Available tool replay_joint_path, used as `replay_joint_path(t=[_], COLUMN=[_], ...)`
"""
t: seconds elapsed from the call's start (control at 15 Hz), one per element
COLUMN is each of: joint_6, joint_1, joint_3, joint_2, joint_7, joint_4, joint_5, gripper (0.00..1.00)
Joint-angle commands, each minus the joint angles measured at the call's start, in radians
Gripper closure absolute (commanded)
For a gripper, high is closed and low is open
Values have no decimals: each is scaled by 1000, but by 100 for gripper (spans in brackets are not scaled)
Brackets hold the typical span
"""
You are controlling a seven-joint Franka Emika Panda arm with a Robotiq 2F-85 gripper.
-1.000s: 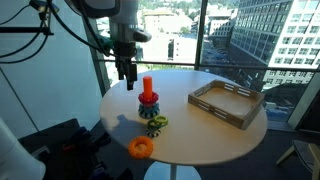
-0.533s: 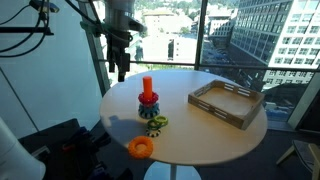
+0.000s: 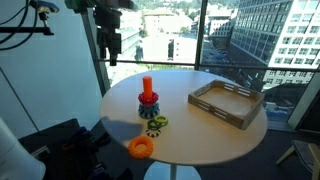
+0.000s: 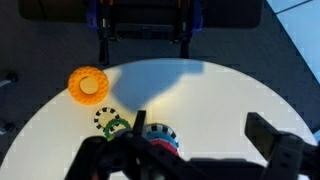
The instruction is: Put the orange ring on the table
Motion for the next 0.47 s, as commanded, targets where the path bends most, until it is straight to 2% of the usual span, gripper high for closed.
replay_joint_path(t=[0.0, 0.4], joint_6=[-29, -5], joint_1=[5, 6], joint_3=[14, 9], joint_2=[-32, -26], joint_7=[15, 3], joint_4=[18, 2], joint_5=[-21, -4], gripper=[0, 0])
